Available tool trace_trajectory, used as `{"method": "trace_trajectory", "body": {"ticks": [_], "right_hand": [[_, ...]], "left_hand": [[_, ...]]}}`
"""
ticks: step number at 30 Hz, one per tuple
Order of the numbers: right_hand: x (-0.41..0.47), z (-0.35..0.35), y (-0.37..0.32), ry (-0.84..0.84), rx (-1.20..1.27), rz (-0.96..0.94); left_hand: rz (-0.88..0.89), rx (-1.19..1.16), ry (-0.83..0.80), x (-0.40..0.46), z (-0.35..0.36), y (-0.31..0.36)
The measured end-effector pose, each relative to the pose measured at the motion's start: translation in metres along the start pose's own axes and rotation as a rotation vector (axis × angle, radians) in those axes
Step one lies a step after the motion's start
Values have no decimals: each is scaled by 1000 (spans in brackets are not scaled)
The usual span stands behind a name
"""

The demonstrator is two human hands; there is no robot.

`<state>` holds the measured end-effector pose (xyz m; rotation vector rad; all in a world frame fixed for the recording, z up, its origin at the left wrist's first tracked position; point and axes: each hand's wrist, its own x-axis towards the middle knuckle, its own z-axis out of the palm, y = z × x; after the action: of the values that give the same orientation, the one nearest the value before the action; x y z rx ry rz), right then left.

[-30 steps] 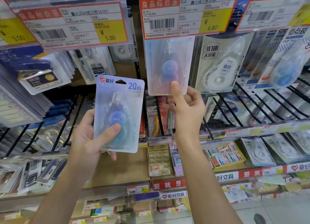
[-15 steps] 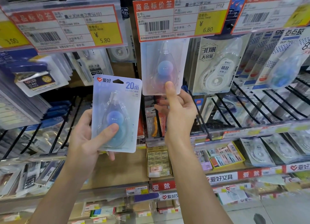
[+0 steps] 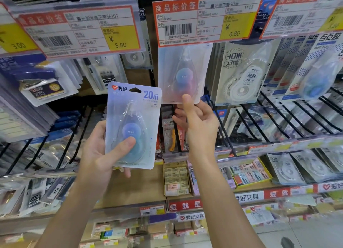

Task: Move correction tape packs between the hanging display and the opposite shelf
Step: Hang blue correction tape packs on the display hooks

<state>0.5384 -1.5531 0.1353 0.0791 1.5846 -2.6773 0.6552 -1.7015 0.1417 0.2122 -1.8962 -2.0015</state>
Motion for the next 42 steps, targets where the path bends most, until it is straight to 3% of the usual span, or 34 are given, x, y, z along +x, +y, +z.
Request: {"method": "trace_trajectory", "body": {"ticks": [7, 10, 16, 22, 26, 42], "right_hand": [[-10, -29, -12, -217, -490, -8], [-17, -44, -17, -274, -865, -121], [-5, -83, -28, -220, -1336, -399], [15, -106, -19, -186, -1706, -288], [18, -105, -15, -188, -1813, -219], [21, -109, -3, -126, -1809, -361]], "left_hand": [[87, 13, 14, -7, 9, -3], [139, 22, 1, -10, 20, 0], [193, 22, -55, -6, 41, 11], [167, 24, -68, 2, 55, 11], [148, 33, -103, 7, 59, 12], [215, -4, -118, 18, 71, 25]]}}
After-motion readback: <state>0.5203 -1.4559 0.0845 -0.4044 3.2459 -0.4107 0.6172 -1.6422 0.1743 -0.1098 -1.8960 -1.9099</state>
